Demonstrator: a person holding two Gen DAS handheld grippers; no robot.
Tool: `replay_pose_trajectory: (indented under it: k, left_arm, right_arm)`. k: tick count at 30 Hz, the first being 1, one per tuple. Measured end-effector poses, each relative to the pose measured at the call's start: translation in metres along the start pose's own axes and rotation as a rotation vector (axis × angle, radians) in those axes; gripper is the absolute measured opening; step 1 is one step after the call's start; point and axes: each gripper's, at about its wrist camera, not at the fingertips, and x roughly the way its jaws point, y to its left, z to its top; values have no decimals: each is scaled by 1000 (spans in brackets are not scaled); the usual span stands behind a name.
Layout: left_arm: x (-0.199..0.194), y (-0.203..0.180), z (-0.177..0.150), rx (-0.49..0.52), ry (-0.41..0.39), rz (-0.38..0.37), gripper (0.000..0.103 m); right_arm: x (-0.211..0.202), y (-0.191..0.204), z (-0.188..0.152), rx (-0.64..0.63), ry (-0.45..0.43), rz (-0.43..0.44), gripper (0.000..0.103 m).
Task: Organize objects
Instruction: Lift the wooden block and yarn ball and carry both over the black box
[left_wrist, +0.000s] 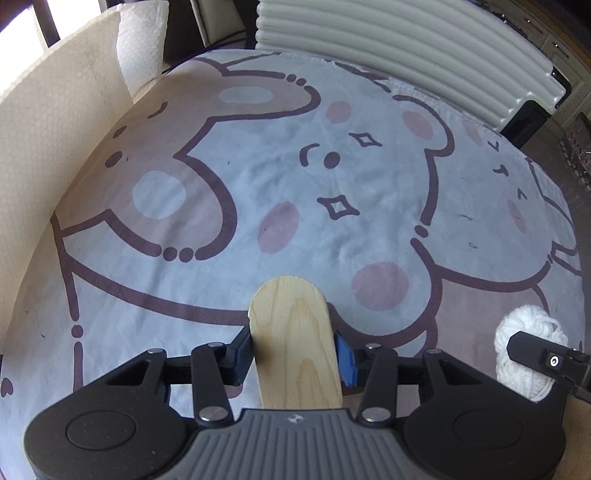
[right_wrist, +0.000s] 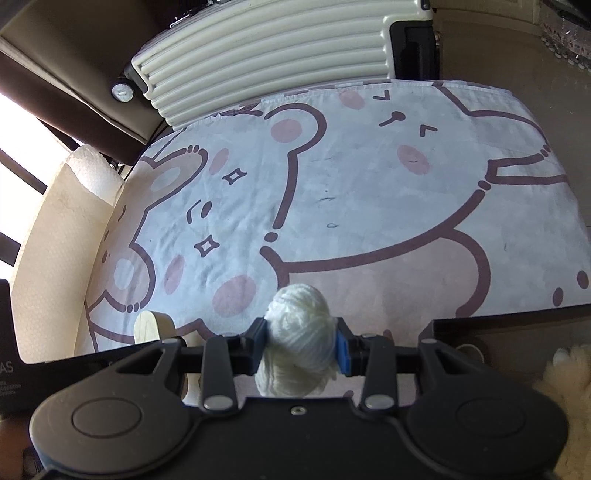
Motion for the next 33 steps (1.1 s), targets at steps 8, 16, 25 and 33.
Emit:
replay_pose_trajectory:
  k: [8, 16, 25, 33]
  left_arm:
    - [-38, -8, -5, 45, -92, -25, 47]
    - [-72, -20, -18, 71, -155, -59, 47]
    - [-102, -47, -36, 121, -211, -110, 47]
    - [-113, -73, -49, 155, -225, -146, 47]
  right_arm:
    - [-35, -1, -6, -15, -66, -21, 39]
    - [-73, -7, -18, -37, -124, -48, 39]
    - [-109, -22, -30, -47, -180, -84, 39]
    - [-133, -40, -42, -44, -205, -107, 39]
